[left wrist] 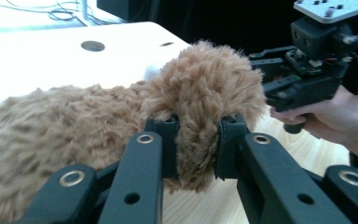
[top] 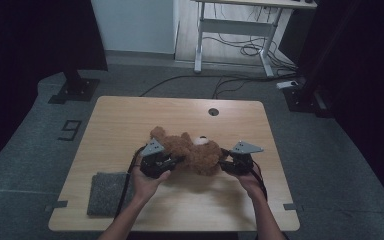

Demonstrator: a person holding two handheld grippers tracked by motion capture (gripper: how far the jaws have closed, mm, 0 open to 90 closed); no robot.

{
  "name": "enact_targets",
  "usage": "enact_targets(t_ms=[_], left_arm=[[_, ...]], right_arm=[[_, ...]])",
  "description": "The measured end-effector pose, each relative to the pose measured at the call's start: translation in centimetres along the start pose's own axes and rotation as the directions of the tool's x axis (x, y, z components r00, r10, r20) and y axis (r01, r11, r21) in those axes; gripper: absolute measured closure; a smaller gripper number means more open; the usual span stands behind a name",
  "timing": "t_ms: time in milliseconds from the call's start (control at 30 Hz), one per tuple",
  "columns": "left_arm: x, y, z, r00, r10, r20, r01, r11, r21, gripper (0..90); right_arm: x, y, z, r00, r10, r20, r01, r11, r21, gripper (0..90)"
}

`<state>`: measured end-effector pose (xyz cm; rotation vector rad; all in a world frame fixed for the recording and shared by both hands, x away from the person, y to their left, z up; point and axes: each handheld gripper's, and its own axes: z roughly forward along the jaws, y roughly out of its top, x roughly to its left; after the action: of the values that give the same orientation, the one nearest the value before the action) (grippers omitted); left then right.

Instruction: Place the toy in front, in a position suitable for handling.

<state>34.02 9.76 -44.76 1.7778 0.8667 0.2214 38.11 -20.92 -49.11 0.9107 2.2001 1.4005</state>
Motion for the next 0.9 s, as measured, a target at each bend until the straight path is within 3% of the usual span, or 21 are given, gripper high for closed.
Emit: enact_targets(t_ms=[100, 200, 367, 700, 900], left_arm=[[-0.2, -0.4, 1.3, 0.9995, -0.014, 0.029, 0.013, 0.9997, 0.022, 74.7], [-0.4, -1.0, 2.5, 0.9993, -0.012, 0.037, 0.01, 0.9988, 0.049, 73.1], [0.3, -1.0, 2.7, 1.0, 0.0, 0.005, 0.0, 0.9993, 0.039, 71.0], [1.3, -1.3, 4.5, 0.9998, 0.007, 0.02, -0.008, 0.9993, 0.036, 70.4], [1.8, -1.0, 5.7, 0.9995, 0.032, 0.008, -0.032, 0.9981, 0.053, 70.4]], right_arm=[[-0.5, -0.8, 0.2, 0.9937, 0.034, 0.107, -0.035, 0.999, 0.004, 72.3], [-0.9, -1.9, 1.1, 0.9857, 0.064, 0.156, -0.071, 0.997, 0.04, 71.2], [-1.3, -2.8, 1.1, 0.98, 0.114, 0.163, -0.119, 0.993, 0.019, 67.9], [-1.0, -3.6, 0.0, 0.9764, 0.121, 0.179, -0.124, 0.992, 0.002, 61.2], [-1.2, -3.9, -0.8, 0.975, 0.132, 0.179, -0.131, 0.991, -0.019, 57.3]])
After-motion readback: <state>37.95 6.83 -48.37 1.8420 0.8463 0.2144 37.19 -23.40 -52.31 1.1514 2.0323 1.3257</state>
